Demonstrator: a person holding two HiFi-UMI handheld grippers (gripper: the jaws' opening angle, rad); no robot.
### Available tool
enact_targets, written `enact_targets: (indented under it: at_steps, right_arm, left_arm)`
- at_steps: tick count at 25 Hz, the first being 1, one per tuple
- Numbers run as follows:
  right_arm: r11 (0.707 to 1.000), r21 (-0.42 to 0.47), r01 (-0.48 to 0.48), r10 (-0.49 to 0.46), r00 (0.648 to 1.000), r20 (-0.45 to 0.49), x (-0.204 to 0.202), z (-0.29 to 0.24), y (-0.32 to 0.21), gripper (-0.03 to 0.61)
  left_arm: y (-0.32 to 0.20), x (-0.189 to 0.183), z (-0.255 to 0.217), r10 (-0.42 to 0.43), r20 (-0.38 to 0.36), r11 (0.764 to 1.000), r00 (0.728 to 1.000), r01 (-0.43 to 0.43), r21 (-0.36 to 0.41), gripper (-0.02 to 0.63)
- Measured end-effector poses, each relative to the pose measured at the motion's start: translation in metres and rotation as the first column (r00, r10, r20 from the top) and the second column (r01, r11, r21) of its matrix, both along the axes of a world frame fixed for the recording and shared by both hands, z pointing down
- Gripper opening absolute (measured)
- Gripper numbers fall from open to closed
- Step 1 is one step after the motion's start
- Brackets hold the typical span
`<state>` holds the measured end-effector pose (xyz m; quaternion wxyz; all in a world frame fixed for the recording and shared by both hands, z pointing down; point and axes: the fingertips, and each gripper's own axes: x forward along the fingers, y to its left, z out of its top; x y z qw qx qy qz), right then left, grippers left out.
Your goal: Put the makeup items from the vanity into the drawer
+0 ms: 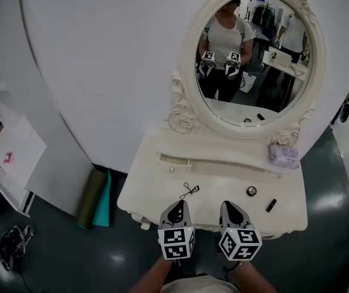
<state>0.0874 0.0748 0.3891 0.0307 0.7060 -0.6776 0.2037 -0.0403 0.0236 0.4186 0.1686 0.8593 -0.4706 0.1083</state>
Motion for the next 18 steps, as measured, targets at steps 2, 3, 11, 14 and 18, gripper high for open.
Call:
enact_targets:
  at_steps: [2,3,11,14,18]
  right_arm:
    - [1.000,0.003,-0.012,0.012,1.000,-0.004,-0.002,-0.003,-0.021,0.017]
    - [1.000,0.004,-0.016,0.016,1.000,-0.006,-0.003,-0.003,-0.032,0.017]
    - [1.000,-0.017,-0.015,0.016,1.000,0.014,-0.023,0.005,-0.101,0.017]
    - [1.000,-0.031,0.001,0.000,1.000,0.020,-0.023,0.011,-0.115,0.017]
    - [0.997,-0.072,0.029,-0.025,0.998,0.052,-0.015,0.026,-0.125,0.017]
  left_arm:
    - [-0.023,-0.002,-0.001,0.012,-0.002,1.000,1.000,-0.012,0.003,0.008]
    - [-0.034,-0.003,-0.002,0.018,-0.001,1.000,1.000,-0.018,0.003,0.008]
    - [-0.108,-0.013,0.009,0.047,0.021,0.999,0.999,-0.047,-0.014,0.008]
    - [-0.123,-0.012,0.019,0.037,0.029,0.999,0.999,-0.036,-0.040,0.008]
    - [-0.125,-0.010,0.037,0.013,0.056,0.997,0.998,-0.008,-0.080,0.008]
